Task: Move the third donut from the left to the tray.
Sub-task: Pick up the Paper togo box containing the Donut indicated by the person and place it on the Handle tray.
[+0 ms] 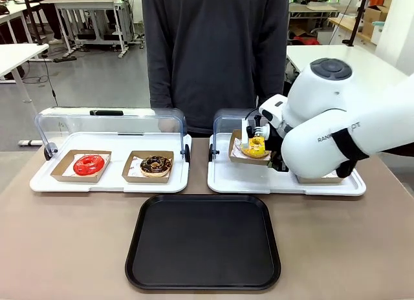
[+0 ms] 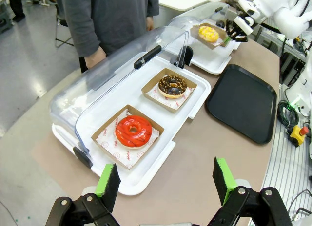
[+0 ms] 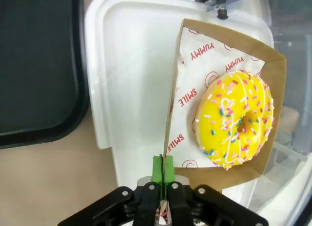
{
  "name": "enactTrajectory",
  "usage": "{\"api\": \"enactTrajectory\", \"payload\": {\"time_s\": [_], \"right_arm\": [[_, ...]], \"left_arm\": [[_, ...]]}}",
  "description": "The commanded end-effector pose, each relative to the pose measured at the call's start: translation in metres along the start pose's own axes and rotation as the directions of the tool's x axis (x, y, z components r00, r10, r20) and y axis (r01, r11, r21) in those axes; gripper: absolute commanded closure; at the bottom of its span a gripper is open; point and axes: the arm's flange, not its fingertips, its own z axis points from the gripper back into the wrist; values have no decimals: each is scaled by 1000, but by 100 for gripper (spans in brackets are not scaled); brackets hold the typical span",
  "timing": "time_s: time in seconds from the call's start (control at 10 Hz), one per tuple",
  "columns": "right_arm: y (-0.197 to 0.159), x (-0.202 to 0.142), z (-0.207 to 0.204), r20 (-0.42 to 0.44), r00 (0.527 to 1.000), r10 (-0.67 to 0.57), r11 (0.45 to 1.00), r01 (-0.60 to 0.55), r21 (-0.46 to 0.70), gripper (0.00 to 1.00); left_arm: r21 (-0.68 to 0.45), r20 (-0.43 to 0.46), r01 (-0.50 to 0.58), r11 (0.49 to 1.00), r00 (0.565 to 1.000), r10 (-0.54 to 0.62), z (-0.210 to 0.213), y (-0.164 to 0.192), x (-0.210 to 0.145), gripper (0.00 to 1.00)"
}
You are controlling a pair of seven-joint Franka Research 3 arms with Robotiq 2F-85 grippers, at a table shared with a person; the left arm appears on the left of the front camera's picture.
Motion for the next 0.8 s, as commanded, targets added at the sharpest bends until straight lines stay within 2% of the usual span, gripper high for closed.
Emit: {"api": "enactTrajectory", "payload": {"time_s": [0.0, 0.4, 0.7], "right_arm": [[21, -6, 37, 42, 999, 28, 999, -29, 36, 98], [76, 26, 73, 30, 999, 33, 998, -35, 62, 98], [120, 52, 81, 74, 994, 74, 992, -82, 100, 98]], "left_arm": [[0, 2, -1, 1000, 1000, 1, 1, -1, 1, 0], [0, 2, -1, 1000, 1000, 1, 1, -1, 1, 0], [0, 2, -1, 1000, 1000, 1, 1, -1, 1, 0]]}}
